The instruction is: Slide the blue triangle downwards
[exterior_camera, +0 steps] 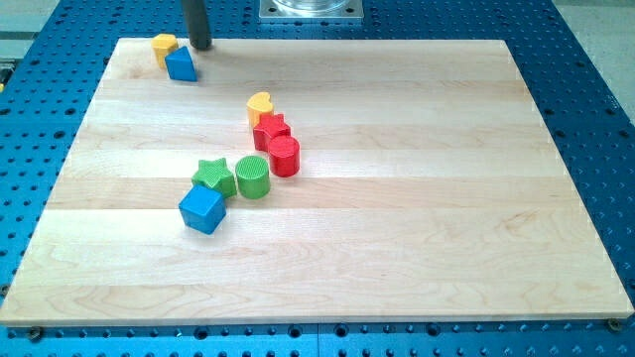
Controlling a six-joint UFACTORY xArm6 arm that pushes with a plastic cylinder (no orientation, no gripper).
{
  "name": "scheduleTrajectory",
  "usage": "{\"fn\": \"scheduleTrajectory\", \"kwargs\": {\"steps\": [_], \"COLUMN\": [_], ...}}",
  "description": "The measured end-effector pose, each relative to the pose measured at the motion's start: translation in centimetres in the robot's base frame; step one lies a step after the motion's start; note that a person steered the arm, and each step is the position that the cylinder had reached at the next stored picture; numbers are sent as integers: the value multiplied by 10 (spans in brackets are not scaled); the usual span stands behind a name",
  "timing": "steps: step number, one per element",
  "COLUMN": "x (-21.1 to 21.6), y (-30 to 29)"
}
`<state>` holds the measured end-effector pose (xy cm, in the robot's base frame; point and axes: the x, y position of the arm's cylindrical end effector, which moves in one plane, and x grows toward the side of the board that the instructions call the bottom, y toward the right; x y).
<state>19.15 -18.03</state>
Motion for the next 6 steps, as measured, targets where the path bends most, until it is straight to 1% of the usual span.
{"fn": "scheduleTrajectory", "kwargs": {"steps": [1,2,3,4,5,6], "x": [2,8,59,71,115,114], "y": [-49,-78,-27,38,45,70]}}
